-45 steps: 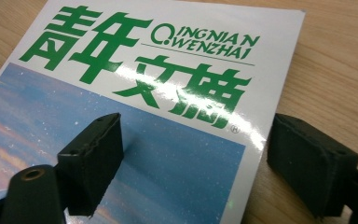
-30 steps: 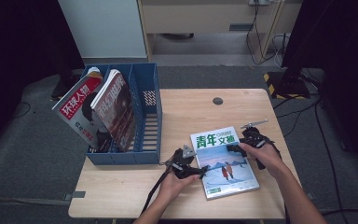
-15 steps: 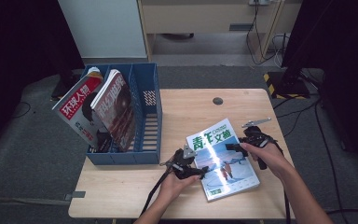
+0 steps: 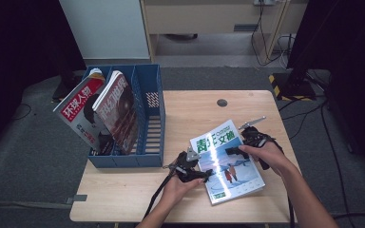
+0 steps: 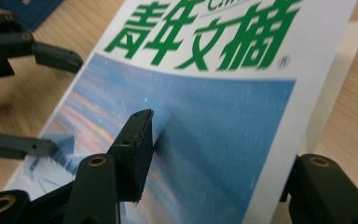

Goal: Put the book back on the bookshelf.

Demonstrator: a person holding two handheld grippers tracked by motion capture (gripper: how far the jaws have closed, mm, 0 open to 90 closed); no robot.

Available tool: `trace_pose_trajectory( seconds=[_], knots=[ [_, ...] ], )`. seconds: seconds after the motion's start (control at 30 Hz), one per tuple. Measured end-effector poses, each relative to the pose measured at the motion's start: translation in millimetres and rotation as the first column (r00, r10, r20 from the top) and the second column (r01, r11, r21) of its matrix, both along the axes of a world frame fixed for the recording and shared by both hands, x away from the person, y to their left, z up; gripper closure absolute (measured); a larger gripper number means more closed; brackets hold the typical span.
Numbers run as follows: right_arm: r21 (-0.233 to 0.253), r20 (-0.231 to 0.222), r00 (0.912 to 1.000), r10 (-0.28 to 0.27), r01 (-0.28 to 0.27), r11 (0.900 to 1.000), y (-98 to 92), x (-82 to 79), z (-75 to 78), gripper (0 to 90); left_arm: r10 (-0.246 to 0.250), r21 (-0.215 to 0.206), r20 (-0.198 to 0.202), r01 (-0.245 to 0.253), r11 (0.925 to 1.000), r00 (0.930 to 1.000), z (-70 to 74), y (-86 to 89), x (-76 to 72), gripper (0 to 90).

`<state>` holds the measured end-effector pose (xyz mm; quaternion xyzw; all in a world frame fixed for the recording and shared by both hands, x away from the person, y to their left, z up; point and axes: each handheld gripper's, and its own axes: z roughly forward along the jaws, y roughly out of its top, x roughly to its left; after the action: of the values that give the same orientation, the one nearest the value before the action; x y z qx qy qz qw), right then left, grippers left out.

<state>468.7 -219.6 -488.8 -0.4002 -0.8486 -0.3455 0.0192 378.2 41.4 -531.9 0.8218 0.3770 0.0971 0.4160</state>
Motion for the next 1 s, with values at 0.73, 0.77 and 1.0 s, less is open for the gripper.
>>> trace_pose_trajectory(
  seconds=[0.73,0.77,1.0],
  knots=[
    [-0.04,0.044,0.9988,0.02,-0.018,0.999,5.3,4.7,0.5,66.7,-0.006,0.001,0.0,0.006,1.0,1.0,-0.2,0.7,0.5,16.9],
    [-0.046,0.046,0.9986,0.025,-0.023,0.999,5.8,3.9,1.2,66.4,-0.006,0.002,0.0,0.006,1.0,1.0,-0.1,0.7,0.4,16.9],
    [-0.082,0.03,0.9989,0.038,-0.035,0.996,13.1,2.5,-2.9,53.8,-0.008,0.002,0.0,0.008,1.0,1.0,-0.1,0.7,0.6,16.9]
  ],
)
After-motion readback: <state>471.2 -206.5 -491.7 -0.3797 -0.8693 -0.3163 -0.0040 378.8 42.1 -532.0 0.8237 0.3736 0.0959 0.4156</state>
